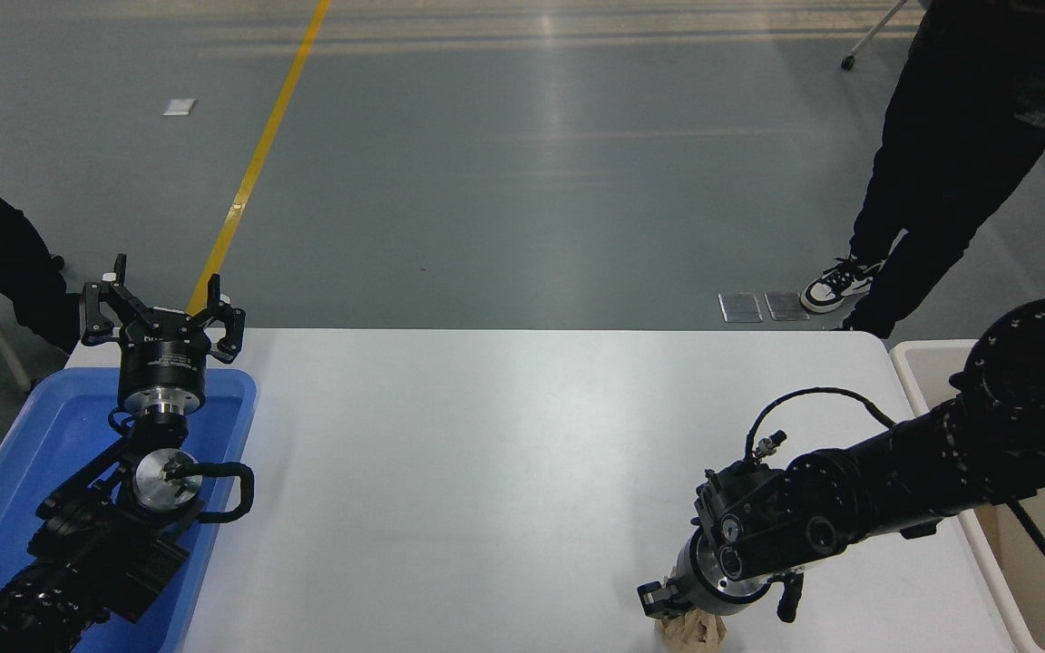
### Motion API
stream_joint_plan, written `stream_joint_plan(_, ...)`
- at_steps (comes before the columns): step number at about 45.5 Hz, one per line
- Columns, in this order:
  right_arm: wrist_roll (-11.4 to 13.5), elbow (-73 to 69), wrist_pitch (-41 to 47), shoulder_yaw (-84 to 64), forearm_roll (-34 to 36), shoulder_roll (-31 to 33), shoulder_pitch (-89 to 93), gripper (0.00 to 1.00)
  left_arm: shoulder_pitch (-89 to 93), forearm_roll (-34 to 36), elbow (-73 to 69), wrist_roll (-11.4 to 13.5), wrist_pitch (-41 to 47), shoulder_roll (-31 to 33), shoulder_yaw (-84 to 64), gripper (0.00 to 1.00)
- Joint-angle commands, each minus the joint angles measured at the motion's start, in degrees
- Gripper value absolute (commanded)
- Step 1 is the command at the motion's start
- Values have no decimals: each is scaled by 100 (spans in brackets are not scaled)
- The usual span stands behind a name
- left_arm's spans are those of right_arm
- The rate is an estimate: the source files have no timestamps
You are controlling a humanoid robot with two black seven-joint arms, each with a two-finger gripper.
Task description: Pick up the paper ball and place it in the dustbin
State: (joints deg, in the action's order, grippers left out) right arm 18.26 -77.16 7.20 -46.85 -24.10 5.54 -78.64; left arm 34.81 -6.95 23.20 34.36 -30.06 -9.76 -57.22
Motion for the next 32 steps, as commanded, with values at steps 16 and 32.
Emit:
stream_joint_plan(16,10,-1899,1766,-878,1196,1529,-4403,0,0,10,0,-8,0,0,0,99)
stream_joint_plan(32,2,-2031,3542,-1265,1698,1731,-6945,0,0,10,0,-8,0,-9,0,99)
